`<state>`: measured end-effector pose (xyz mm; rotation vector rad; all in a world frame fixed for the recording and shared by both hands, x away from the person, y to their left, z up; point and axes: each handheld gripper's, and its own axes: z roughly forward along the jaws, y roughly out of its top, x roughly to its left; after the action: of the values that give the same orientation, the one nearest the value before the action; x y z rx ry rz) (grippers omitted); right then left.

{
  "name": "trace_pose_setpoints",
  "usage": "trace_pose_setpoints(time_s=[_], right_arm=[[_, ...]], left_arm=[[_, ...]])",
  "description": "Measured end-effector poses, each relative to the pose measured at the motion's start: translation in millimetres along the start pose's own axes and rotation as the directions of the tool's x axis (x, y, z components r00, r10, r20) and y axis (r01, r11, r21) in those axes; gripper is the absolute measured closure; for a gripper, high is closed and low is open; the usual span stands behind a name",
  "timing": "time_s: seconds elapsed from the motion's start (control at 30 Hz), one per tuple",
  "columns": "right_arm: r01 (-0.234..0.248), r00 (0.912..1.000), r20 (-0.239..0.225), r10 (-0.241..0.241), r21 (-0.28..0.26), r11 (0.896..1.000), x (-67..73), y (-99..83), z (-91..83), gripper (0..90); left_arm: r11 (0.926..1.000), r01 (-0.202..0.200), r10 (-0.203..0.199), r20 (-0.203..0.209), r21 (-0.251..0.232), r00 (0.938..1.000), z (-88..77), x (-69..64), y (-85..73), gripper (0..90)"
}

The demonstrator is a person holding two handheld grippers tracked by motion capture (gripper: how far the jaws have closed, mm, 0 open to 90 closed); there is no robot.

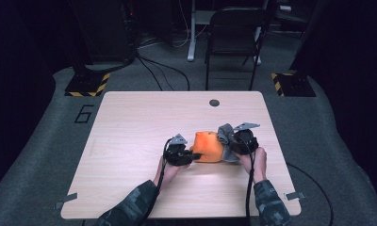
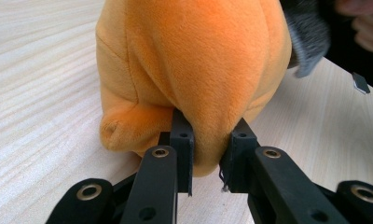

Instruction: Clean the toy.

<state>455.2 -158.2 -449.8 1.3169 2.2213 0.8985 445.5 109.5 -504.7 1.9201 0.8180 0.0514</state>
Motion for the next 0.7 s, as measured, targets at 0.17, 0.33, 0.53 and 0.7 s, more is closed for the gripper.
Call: trace_pose_setpoints(time_s=[0.17, 0.33, 0.53, 0.7], right_arm=[[-0.066, 0.9978, -0.007, 0.066, 0.080, 0.995, -22.9, -18.4, 22.0, 74.8], [-0.085, 0.9963, -0.002, 0.086, 0.124, 0.989, -29.8, -23.9, 28.9, 74.6], [-0.057, 0.9981, 0.025, 0.057, -0.007, 0.998, -22.3, -2.4, -12.9, 74.6], [0.008, 0.9983, -0.056, -0.017, -0.145, 0.989, 9.2, 21.1, -47.4, 74.8]], left_arm=[[0.9999, -0.014, 0.014, -0.001, 0.000, 0.9999, -0.3, -1.3, 0.2, 77.1], [1.0000, -0.007, 0.007, -0.003, -0.005, 1.0000, -0.8, -0.9, 0.0, 76.9], [0.9999, -0.010, 0.010, -0.002, -0.007, 0.9999, -0.1, -0.5, 0.2, 76.7], [0.9999, -0.012, 0.012, 0.001, -0.008, 0.9999, 1.1, -1.2, 0.9, 76.7]])
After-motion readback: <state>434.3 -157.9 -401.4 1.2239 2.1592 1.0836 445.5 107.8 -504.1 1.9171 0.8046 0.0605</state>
